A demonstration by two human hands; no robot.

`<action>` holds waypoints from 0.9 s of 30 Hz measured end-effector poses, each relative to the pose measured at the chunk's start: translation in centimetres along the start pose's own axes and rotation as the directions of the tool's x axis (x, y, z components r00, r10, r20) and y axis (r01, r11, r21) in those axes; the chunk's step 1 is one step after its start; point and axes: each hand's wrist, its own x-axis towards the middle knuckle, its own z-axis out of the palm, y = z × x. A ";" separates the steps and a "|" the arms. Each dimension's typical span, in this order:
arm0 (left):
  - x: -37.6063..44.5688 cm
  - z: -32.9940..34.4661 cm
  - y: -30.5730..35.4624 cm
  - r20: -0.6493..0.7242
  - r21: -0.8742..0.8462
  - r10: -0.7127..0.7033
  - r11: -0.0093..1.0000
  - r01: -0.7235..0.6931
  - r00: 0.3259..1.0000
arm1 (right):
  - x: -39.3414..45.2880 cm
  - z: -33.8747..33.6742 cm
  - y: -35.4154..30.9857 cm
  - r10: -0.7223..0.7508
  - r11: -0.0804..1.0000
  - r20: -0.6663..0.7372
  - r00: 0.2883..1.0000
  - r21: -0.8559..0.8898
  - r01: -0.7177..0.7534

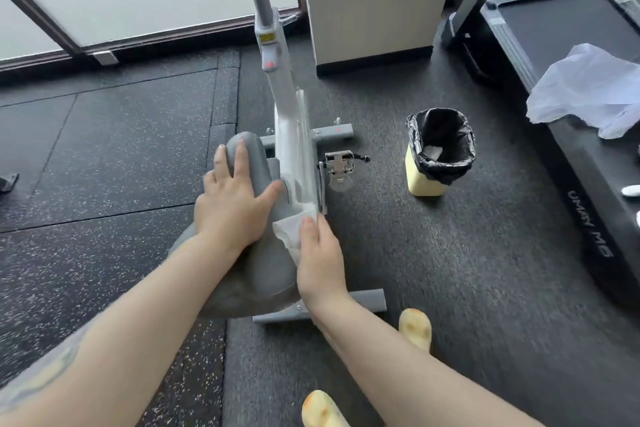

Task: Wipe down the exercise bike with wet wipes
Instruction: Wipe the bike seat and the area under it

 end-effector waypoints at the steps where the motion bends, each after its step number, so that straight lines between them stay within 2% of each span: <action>1: 0.2 0.0 0.0 -0.024 -0.029 -0.010 1.000 0.009 1.000 | 0.4 -0.5 -0.2 0.012 1.000 0.061 0.998 -0.011 -0.011; 2: 0.1 0.1 0.1 -0.053 -0.055 -0.019 0.998 0.016 0.998 | 0.2 -0.8 -0.1 -0.003 0.999 0.091 0.996 -0.042 0.006; 5: -0.2 0.2 0.3 -0.121 -0.110 -0.063 0.993 0.049 0.991 | -4.0 -0.9 -0.5 -0.175 0.971 0.110 0.978 -0.145 0.190; 7: -0.4 0.4 0.5 -0.150 -0.160 -0.102 0.984 0.077 0.983 | -4.2 -0.8 -0.7 -0.208 0.954 0.155 0.966 -0.187 0.235; 9: -0.4 0.6 0.6 -0.185 -0.195 -0.114 0.978 0.077 0.976 | -0.4 -0.7 -1.6 -0.156 0.941 0.248 0.956 -0.256 0.220; 11: -0.3 0.7 0.5 -0.215 -0.220 -0.122 0.973 0.074 0.969 | 3.9 -0.8 -3.0 -0.030 0.942 0.373 0.927 -0.300 0.151; 13: -0.3 0.8 0.6 -0.237 -0.249 -0.140 0.965 0.079 0.961 | 5.1 -0.9 -3.1 -0.025 0.924 0.444 0.896 -0.331 0.190; 15: -0.4 1.0 0.7 -0.264 -0.249 -0.134 0.966 0.066 0.955 | 2.4 -1.2 -2.4 -0.212 0.847 0.444 0.871 -0.361 0.390; 17: -0.3 1.1 0.6 -0.271 -0.237 -0.128 0.970 0.063 0.954 | -0.8 -2.1 -1.3 -0.383 0.747 0.436 0.814 -0.373 0.551; 19: 0.0 1.2 0.2 -0.255 -0.228 -0.123 0.972 0.064 0.959 | -0.6 -2.3 -0.6 -0.457 0.668 0.468 0.757 -0.382 0.639; 21: 0.4 1.3 -0.3 -0.218 -0.311 -0.097 0.950 0.025 0.971 | 2.4 -1.4 -1.4 -0.440 0.634 0.556 0.705 -0.364 0.683; 23: 0.6 1.1 -0.7 -0.157 -0.459 -0.056 0.888 -0.022 0.986 | 5.8 -0.1 -2.9 -0.368 0.702 0.647 0.667 -0.277 0.656; 25: 0.5 0.5 -1.2 -0.075 -0.523 -0.013 0.852 -0.028 0.997 | 7.9 0.9 -3.9 -0.321 0.784 0.686 0.653 -0.194 0.590; 27: 0.2 0.0 -1.7 -0.005 -0.532 0.030 0.846 -0.028 1.000 | 7.3 0.4 -3.8 -0.295 0.765 0.703 0.647 -0.232 0.600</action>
